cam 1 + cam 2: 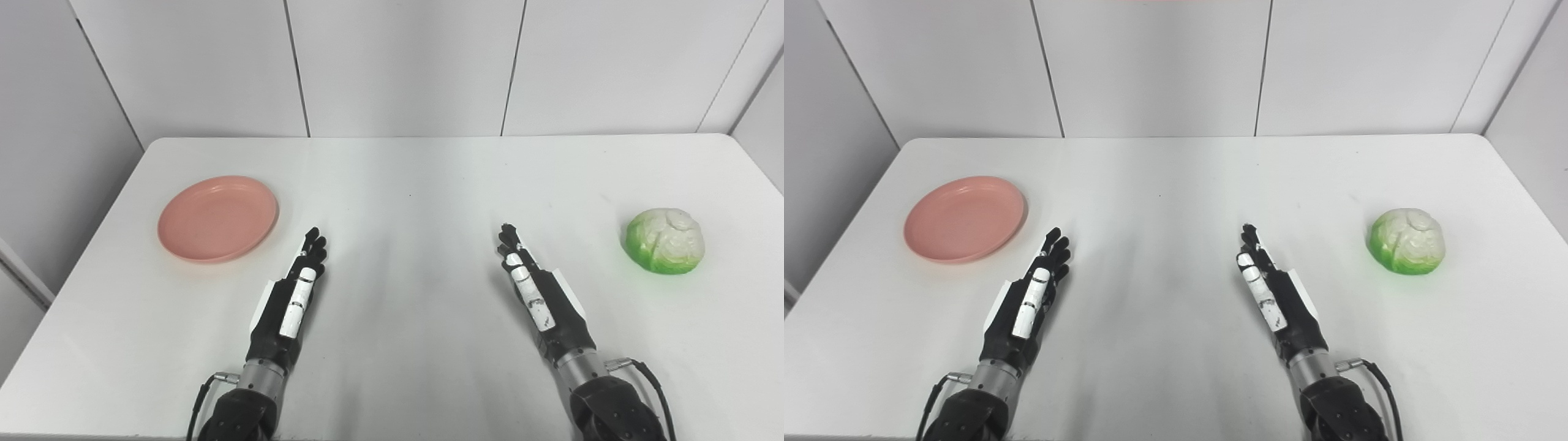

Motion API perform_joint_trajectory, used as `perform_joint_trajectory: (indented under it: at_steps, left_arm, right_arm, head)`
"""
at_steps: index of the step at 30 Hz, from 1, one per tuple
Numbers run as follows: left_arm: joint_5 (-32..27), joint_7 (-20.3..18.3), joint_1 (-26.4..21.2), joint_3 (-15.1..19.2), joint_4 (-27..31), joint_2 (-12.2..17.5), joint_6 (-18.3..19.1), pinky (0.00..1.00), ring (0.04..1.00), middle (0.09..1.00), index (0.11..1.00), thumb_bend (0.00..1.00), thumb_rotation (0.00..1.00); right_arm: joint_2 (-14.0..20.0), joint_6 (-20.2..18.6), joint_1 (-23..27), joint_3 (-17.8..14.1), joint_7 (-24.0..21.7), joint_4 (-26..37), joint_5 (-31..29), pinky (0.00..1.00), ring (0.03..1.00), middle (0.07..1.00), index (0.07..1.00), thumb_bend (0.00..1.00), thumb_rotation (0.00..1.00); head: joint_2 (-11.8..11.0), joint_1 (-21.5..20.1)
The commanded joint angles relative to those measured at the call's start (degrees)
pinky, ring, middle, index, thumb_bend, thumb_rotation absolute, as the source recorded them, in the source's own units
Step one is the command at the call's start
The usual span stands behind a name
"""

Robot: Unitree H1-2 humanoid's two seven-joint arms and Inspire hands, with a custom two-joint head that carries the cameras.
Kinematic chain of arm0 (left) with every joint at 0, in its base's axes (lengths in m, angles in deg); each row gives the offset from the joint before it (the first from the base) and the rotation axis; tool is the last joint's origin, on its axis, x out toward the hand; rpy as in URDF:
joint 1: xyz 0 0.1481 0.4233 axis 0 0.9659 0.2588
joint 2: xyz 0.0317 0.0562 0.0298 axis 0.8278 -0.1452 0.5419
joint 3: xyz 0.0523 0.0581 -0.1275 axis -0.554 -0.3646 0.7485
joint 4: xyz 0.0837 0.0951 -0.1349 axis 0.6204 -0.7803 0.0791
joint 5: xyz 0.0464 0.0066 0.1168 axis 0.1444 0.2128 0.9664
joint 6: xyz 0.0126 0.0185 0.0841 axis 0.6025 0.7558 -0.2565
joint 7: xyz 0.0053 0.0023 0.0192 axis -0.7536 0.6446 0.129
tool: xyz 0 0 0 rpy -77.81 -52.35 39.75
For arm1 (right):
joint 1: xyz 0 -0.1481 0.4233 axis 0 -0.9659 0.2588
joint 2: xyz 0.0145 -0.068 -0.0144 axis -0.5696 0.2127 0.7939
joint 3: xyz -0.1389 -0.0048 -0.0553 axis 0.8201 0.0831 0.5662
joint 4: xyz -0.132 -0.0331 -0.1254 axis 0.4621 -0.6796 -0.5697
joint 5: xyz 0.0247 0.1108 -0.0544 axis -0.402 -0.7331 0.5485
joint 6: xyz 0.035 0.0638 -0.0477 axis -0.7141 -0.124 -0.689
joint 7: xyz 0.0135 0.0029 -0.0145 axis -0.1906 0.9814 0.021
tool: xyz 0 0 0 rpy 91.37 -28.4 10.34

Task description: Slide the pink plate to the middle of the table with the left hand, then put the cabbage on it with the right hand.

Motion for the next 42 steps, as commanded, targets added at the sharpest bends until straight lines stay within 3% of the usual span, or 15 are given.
perform_joint_trajectory:
  at_steps: [1, 30, 37, 42]
  left_arm:
    - [-0.1, -0.2, 0.4, -0.2, -1.0, -0.2, 0.8, 1.0, 0.995, 1.0, 1.0, 0.4, 1.0]
    - [0.0, -0.2, 0.3, -0.4, -0.9, -0.4, 0.7, 1.0, 0.996, 1.0, 1.0, 0.4, 1.0]
    - [2.0, 0.5, -0.7, -1.5, -5.2, -1.5, -2.0, 1.0, 0.997, 1.0, 1.0, 0.42, 1.0]
    - [3.0, 1.3, -1.5, -2.1, -8.6, -2.8, -3.9, 1.0, 1.0, 1.0, 1.0, 0.42, 1.0]
  right_arm:
    - [-0.4, -1.4, 0.0, 0.4, -0.4, -0.2, -0.1, 1.0, 1.0, 1.0, 1.0, 0.29, 1.0]
    - [-0.2, -1.3, 0.1, 0.1, -0.7, -0.7, -0.7, 1.0, 1.0, 1.0, 1.0, 0.3, 1.0]
    - [1.0, 0.7, 0.4, -1.0, -1.7, -2.9, -2.2, 1.0, 1.0, 1.0, 1.0, 0.29, 1.0]
    - [2.2, 5.0, 0.2, -1.6, -2.5, -5.6, -3.2, 1.0, 1.0, 1.0, 1.0, 0.26, 1.0]
  head:
    - [0.0, 0.0]
    - [-0.4, 1.4]
    - [-3.7, 7.7]
    - [-6.7, 11.7]
